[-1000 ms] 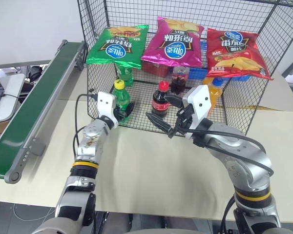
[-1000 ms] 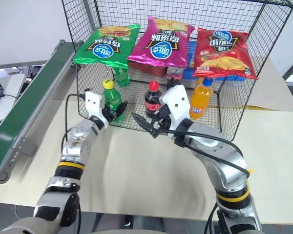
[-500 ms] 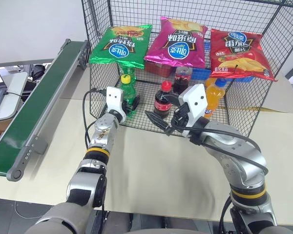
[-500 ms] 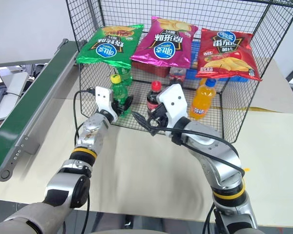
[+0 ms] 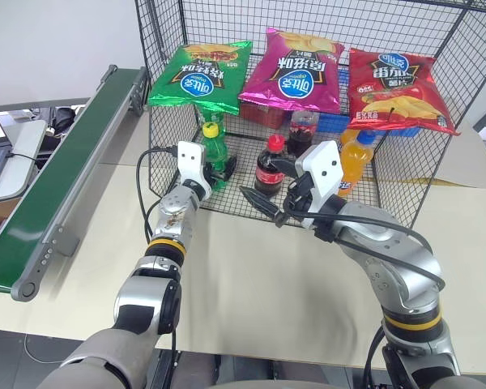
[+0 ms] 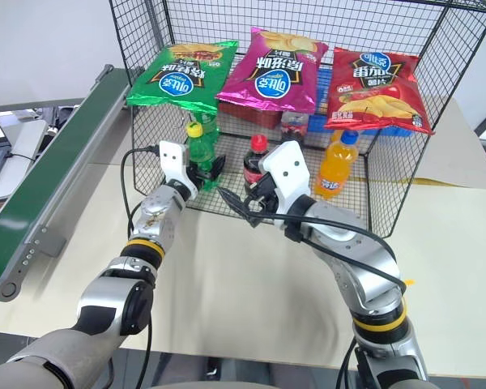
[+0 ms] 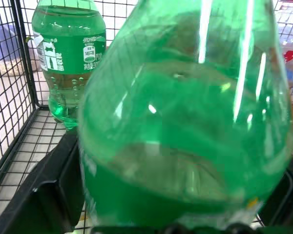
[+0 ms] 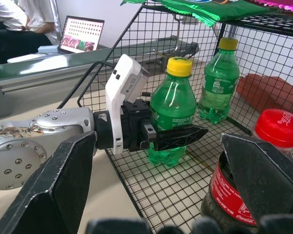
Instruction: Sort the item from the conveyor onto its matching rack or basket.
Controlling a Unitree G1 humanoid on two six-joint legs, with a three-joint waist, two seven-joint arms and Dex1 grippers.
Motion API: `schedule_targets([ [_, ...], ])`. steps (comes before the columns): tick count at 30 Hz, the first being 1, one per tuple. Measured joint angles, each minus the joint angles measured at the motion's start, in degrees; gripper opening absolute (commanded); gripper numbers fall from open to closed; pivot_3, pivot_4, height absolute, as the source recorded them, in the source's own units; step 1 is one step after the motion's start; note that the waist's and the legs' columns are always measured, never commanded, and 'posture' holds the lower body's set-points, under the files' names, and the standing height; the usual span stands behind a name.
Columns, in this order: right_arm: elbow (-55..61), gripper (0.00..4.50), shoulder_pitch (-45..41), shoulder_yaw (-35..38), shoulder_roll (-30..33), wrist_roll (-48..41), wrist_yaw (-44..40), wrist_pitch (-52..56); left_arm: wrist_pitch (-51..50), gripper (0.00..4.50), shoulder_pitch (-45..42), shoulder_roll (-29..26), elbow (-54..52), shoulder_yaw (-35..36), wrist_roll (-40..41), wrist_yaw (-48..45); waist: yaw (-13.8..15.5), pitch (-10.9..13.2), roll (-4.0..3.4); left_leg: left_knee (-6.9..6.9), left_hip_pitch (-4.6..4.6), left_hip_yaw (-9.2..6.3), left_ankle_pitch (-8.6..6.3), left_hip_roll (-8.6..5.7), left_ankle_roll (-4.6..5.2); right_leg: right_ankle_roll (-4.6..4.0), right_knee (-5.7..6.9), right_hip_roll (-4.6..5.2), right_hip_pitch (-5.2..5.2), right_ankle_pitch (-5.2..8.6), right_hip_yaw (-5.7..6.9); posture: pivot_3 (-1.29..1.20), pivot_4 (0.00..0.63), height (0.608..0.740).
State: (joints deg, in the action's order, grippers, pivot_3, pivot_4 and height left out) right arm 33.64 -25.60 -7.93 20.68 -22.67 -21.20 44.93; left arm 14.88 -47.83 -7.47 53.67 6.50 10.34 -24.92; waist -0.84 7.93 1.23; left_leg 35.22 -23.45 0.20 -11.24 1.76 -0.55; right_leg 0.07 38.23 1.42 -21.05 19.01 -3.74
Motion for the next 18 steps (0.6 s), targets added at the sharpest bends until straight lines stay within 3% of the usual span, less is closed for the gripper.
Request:
schedule_targets([
  [10,-0.3,4.50,1.2,0.4,1.0,-0.1,-1.3,-0.2,-13.0,4.48,14.0,-4.1,-22.3,-1.3,1.1,-4.0,-0.2,0.0,-0.01,0.01,0.09,-0.03,0.00,0.11,0.00,0.00,0.23,-0.02,0.00,0.00,-0.06,0.00,0.150,0.740],
  [15,-0.2,4.50,3.3,2.3,3.1,-0.4,-2.8,-0.7,-22.6,4.48,19.8,-9.0,-35.9,-1.4,3.0,-6.7,-0.2,0.0,-0.02,0.00,0.12,-0.03,0.00,0.15,0.00,0.00,0.23,-0.02,0.01,0.00,-0.11,0.00,0.150,0.740],
  [18,1.3,4.50,6.8,3.7,5.7,-1.5,-4.8,-0.7,-30.3,4.48,25.1,-14.7,-45.1,-2.4,5.2,-11.0,-0.5,0.0,-0.03,-0.05,0.16,-0.04,0.00,0.19,0.00,0.00,0.24,-0.02,0.01,0.01,-0.15,0.00,0.150,0.740],
])
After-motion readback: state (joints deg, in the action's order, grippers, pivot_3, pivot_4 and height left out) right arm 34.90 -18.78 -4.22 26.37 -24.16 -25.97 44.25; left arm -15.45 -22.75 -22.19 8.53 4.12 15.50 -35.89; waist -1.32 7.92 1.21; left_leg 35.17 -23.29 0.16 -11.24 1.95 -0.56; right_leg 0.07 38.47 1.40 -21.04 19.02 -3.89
